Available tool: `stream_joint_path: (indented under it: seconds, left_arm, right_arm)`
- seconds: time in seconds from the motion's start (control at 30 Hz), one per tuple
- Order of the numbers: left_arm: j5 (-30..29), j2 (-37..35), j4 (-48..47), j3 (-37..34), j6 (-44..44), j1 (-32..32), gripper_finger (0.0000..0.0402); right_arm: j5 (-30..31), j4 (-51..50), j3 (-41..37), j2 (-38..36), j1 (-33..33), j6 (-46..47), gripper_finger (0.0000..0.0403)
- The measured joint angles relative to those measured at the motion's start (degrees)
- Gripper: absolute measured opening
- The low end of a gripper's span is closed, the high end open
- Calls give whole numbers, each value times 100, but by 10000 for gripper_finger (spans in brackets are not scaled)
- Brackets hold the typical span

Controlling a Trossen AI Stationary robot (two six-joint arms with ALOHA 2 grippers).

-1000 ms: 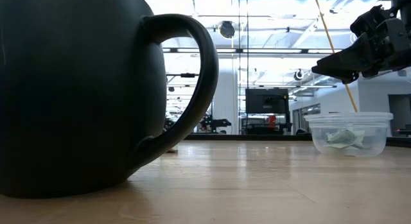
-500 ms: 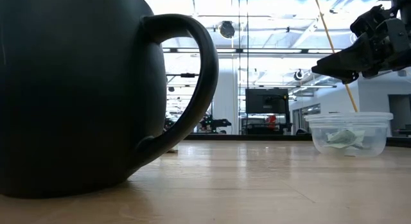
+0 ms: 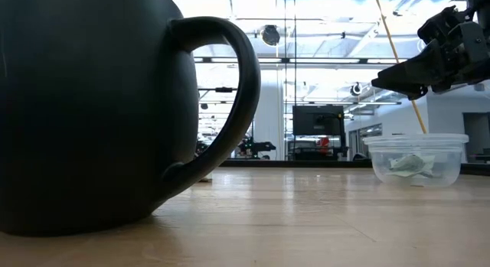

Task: Pick and place Stevia / Truvia into bins
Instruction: Put the white stevia packet into the rectangular transparent container

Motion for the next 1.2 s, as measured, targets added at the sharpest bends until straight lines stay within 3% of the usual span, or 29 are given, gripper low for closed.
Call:
stream_joint_path:
  seconds: [0.1, 0.3, 0.6, 0.9, 1.2]
  left_arm:
    - [-474, 0, 15, 0, 978, 522, 200]
    - [-376, -2, 207, 0, 2838, 1752, 205]
    - [-160, 382, 1974, 0, 5259, 2800, 197]
    - [416, 1705, 2942, 69, 5857, 3292, 199]
    - [484, 2017, 3382, 104, 5861, 3281, 179]
  right_arm:
    - [0, 0, 0, 0, -2, -2, 169]
    - [0, 0, 0, 0, -2, 0, 169]
    - [1, 0, -1, -2, -1, -1, 169]
    - [0, -12, -1, 9, -2, -2, 169]
    - [2, -15, 0, 37, 0, -2, 169]
